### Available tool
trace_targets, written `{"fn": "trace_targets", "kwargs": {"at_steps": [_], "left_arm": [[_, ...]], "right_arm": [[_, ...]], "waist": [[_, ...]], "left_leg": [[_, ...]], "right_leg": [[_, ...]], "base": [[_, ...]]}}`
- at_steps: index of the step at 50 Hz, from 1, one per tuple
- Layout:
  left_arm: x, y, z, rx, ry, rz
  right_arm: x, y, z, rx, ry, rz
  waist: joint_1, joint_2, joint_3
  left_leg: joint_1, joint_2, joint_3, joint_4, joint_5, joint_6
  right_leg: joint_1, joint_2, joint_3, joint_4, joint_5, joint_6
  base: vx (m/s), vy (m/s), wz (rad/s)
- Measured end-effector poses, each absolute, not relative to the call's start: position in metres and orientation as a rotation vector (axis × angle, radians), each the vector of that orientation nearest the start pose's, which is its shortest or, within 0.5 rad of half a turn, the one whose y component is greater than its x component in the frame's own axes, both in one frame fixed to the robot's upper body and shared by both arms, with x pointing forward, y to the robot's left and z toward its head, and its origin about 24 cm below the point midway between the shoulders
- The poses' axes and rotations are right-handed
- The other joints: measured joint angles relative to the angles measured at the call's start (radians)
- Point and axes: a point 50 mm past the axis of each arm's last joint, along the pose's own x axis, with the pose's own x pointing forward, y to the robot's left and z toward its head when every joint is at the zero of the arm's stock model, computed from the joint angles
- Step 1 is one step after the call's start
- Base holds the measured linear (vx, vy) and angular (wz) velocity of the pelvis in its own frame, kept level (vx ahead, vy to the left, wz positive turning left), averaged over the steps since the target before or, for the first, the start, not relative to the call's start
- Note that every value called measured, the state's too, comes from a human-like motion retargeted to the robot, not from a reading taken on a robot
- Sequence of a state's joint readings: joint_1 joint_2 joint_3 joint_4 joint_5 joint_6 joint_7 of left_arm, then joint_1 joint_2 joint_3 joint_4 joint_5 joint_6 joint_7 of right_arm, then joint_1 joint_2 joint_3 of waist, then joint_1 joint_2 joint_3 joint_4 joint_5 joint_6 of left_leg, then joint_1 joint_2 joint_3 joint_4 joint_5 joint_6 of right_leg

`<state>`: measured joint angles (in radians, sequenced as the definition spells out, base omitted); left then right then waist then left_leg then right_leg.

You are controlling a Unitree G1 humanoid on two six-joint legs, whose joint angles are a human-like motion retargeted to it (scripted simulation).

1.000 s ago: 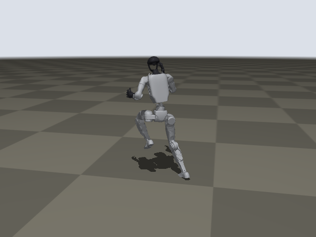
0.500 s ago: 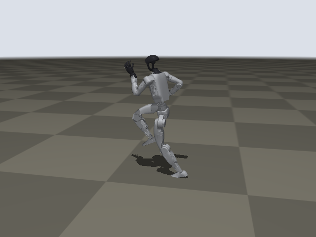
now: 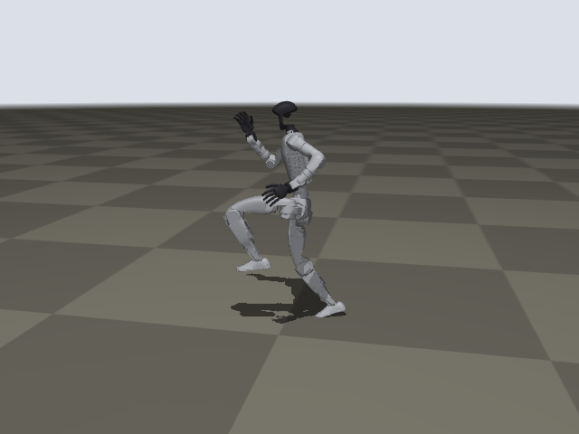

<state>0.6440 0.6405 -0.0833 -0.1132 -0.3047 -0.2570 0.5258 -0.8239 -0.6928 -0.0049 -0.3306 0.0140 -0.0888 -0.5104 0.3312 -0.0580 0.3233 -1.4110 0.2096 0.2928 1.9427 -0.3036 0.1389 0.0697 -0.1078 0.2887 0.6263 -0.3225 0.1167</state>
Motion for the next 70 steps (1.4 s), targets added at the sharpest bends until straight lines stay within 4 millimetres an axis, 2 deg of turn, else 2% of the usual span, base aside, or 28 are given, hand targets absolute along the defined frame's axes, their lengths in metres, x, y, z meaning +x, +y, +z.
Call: {"fn": "trace_targets", "kwargs": {"at_steps": [3,5,7,12,14,16,18,20,21,22,25,29,30,33,38,40,42,45,47,50,54,56,59,62,65,67,68,70], "left_arm": [[0.067,0.296,0.009,0.496,0.411,0.344],[0.028,0.305,0.021,0.562,0.504,0.361],[0.019,0.304,0.03,0.543,0.527,0.383],[0.062,0.276,0.024,0.498,0.43,0.213],[0.085,0.257,0.022,0.433,0.33,0.206],[0.125,0.23,0.031,0.29,0.145,0.267],[0.188,0.194,0.068,0.09,-0.144,0.311],[0.246,0.147,0.147,-0.109,-0.525,0.244],[0.257,0.125,0.197,-0.184,-0.743,0.2],[0.257,0.107,0.245,-0.247,-0.954,0.164],[0.22,0.09,0.349,-0.253,-1.485,0.215],[0.196,0.088,0.388,-0.102,-1.708,0.211],[0.196,0.087,0.386,-0.077,-1.695,0.154],[0.204,0.099,0.37,-0.11,-1.574,-0.01],[0.232,0.128,0.316,-0.132,-1.3,0.0],[0.242,0.144,0.284,-0.111,-1.151,0.072],[0.247,0.17,0.243,-0.041,-0.982,0.221],[0.228,0.221,0.155,-0.012,-0.604,0.473],[0.189,0.25,0.093,0.04,-0.308,0.601],[0.12,0.271,0.032,0.261,0.088,0.601],[0.055,0.292,0.005,0.488,0.419,0.441],[0.03,0.303,0.012,0.581,0.499,0.403],[0.014,0.308,0.031,0.644,0.532,0.37],[0.045,0.302,0.029,0.613,0.474,0.312],[0.077,0.28,0.019,0.6,0.388,0.195],[0.1,0.267,0.019,0.59,0.283,0.197],[0.116,0.26,0.023,0.57,0.204,0.23],[0.169,0.238,0.039,0.488,-0.014,0.327]], "right_arm": [[0.189,-0.144,0.38,-0.473,-1.571,-0.059],[0.175,-0.126,0.362,-0.388,-1.556,0.169],[0.166,-0.118,0.344,-0.245,-1.504,0.345],[0.183,-0.125,0.28,0.023,-1.141,0.411],[0.199,-0.136,0.245,0.001,-0.965,0.285],[0.216,-0.168,0.192,-0.128,-0.731,-0.001],[0.215,-0.215,0.103,-0.249,-0.326,-0.328],[0.171,-0.253,0.008,-0.339,0.147,-0.447],[0.14,-0.263,-0.014,-0.392,0.283,-0.407],[0.11,-0.273,-0.025,-0.437,0.387,-0.355],[0.063,-0.289,0.007,-0.504,0.483,-0.088],[0.035,-0.315,0.045,-0.521,0.715,0.165],[0.027,-0.316,0.047,-0.52,0.756,0.169],[0.029,-0.315,0.05,-0.522,0.739,0.09],[0.105,-0.314,0.042,-0.618,0.546,0.113],[0.131,-0.309,0.05,-0.66,0.403,0.059],[0.171,-0.302,0.07,-0.673,0.156,-0.093],[0.248,-0.274,0.151,-0.554,-0.361,-0.298],[0.274,-0.224,0.226,-0.436,-0.722,-0.246],[0.245,-0.157,0.32,-0.376,-1.227,-0.142],[0.169,-0.113,0.376,-0.408,-1.745,-0.11],[0.147,-0.101,0.375,-0.301,-1.837,-0.005],[0.138,-0.099,0.361,-0.193,-1.828,0.084],[0.154,-0.107,0.336,-0.179,-1.645,0.158],[0.186,-0.119,0.285,-0.127,-1.269,0.194],[0.205,-0.126,0.243,-0.122,-1.024,0.159],[0.213,-0.13,0.223,-0.137,-0.916,0.126],[0.23,-0.143,0.178,-0.227,-0.71,0.01]], "waist": [[0.1,0.004,-0.115],[0.123,0.025,-0.204],[0.096,0.11,-0.226],[0.033,0.19,-0.299],[0.001,0.182,-0.32],[-0.089,0.153,-0.264],[-0.234,0.136,-0.134],[-0.373,0.16,-0.029],[-0.412,0.17,-0.03],[-0.45,0.177,-0.042],[-0.587,0.187,-0.159],[-0.695,0.187,-0.341],[-0.695,0.161,-0.387],[-0.692,0.023,-0.383],[-0.572,-0.004,-0.308],[-0.527,0.014,-0.265],[-0.461,0.068,-0.161],[-0.313,0.077,0.027],[-0.203,0.05,0.087],[-0.031,0.035,0.058],[0.155,-0.003,-0.095],[0.206,0.012,-0.19],[0.176,0.096,-0.281],[0.111,0.15,-0.277],[0.088,0.135,-0.352],[0.055,0.116,-0.376],[0.021,0.103,-0.352],[-0.069,0.074,-0.218]], "left_leg": [[0.213,-0.111,-0.008,-0.514,0.138,-0.067],[0.436,-0.147,-0.05,-0.835,0.272,-0.13],[0.688,-0.134,-0.116,-1.099,0.398,-0.183],[1.184,-0.091,-0.192,-1.67,0.703,-0.287],[1.293,-0.081,-0.215,-1.738,0.572,-0.281],[1.352,-0.109,-0.217,-1.678,0.251,-0.194],[1.327,-0.131,-0.277,-1.432,-0.036,-0.077],[1.235,-0.109,-0.404,-1.116,-0.177,-0.08],[1.227,-0.092,-0.421,-1.075,-0.174,-0.119],[1.236,-0.077,-0.43,-1.066,-0.162,-0.147],[1.377,-0.046,-0.429,-1.289,0.002,-0.163],[1.526,-0.051,-0.406,-1.628,0.555,-0.251],[1.548,-0.078,-0.39,-1.659,0.629,-0.255],[1.606,-0.23,-0.297,-1.44,0.535,-0.198],[1.246,-0.168,-0.091,-0.41,0.162,0.001],[1.005,-0.191,-0.095,-0.012,0.043,0.068],[0.73,-0.208,-0.128,0.32,-0.094,0.058],[0.311,-0.199,-0.088,0.528,-0.2,0.03],[0.121,-0.149,-0.071,0.439,-0.178,0.026],[0.003,-0.076,-0.047,0.124,0.012,0.014],[0.129,-0.168,-0.046,-0.415,0.196,-0.112],[0.285,-0.138,-0.054,-0.629,0.235,-0.111],[0.594,-0.08,-0.101,-0.919,0.35,-0.129],[0.943,-0.066,-0.154,-1.304,0.567,-0.207],[1.186,-0.033,-0.163,-1.648,0.759,-0.29],[1.284,-0.049,-0.189,-1.68,0.568,-0.274],[1.335,-0.074,-0.178,-1.657,0.369,-0.234],[1.395,-0.131,-0.165,-1.504,0.002,-0.122]], "right_leg": [[0.119,-0.013,0.047,-0.292,0.459,0.076],[0.138,0.06,0.113,-0.261,0.548,0.097],[0.048,0.179,-0.002,0.08,0.461,0.03],[-0.458,0.231,-0.348,1.123,0.227,-0.226],[-0.729,0.331,-0.397,1.459,0.163,-0.227],[-0.987,0.33,-0.464,1.719,0.103,-0.202],[-1.187,0.274,-0.521,1.839,0.062,-0.154],[-1.342,0.254,-0.534,1.785,0.055,-0.075],[-1.395,0.252,-0.494,1.697,0.063,-0.044],[-1.437,0.25,-0.455,1.6,0.074,-0.021],[-1.425,0.245,-0.387,1.208,0.152,-0.002],[-1.084,0.235,-0.334,0.468,0.373,0.052],[-0.965,0.225,-0.304,0.276,0.411,0.063],[-0.509,0.098,-0.211,-0.199,0.593,0.134],[-0.069,0.025,-0.205,-0.519,0.701,0.145],[0.023,0.034,-0.112,-0.496,0.426,0.085],[0.001,0.096,-0.136,-0.295,0.122,-0.026],[-0.149,0.15,-0.033,0.201,-0.167,-0.105],[-0.135,0.126,0.049,0.278,-0.194,-0.068],[0.005,0.038,0.134,0.085,-0.066,-0.045],[0.16,-0.084,0.1,-0.33,0.477,0.081],[0.15,-0.045,0.004,-0.317,0.583,0.089],[0.062,0.086,-0.197,0.043,0.444,-0.017],[-0.107,0.132,-0.363,0.557,0.291,-0.158],[-0.46,0.18,-0.394,1.111,0.12,-0.279],[-0.75,0.242,-0.392,1.429,0.04,-0.289],[-0.886,0.26,-0.391,1.563,-0.002,-0.267],[-1.125,0.308,-0.387,1.737,-0.064,-0.193]], "base": [[1.15,0.18,0.35],[1.25,0.18,-0.31],[1.2,0.19,0.02],[1.1,0.12,0.24],[1.02,-0.04,0.17],[0.92,-0.09,1.46],[0.79,-0.17,3.09],[0.82,-0.2,3.14],[0.94,-0.12,1.73],[1.05,-0.06,0.43],[1.14,-0.14,-0.33],[1.24,-0.24,-0.37],[1.32,-0.24,0.05],[1.29,-0.28,-0.15],[1.13,-0.24,-0.99],[0.94,0.05,-0.65],[0.76,0.0,-1.26],[0.69,0.09,-2.5],[0.88,0.24,-2.47],[1.04,0.32,-1.02],[1.17,0.36,-0.03],[1.22,0.33,-0.19],[1.2,0.33,0.35],[1.16,0.29,0.69],[1.07,0.24,-0.29],[0.98,0.24,-0.49],[0.9,0.23,0.19],[0.8,0.18,1.09]]}}
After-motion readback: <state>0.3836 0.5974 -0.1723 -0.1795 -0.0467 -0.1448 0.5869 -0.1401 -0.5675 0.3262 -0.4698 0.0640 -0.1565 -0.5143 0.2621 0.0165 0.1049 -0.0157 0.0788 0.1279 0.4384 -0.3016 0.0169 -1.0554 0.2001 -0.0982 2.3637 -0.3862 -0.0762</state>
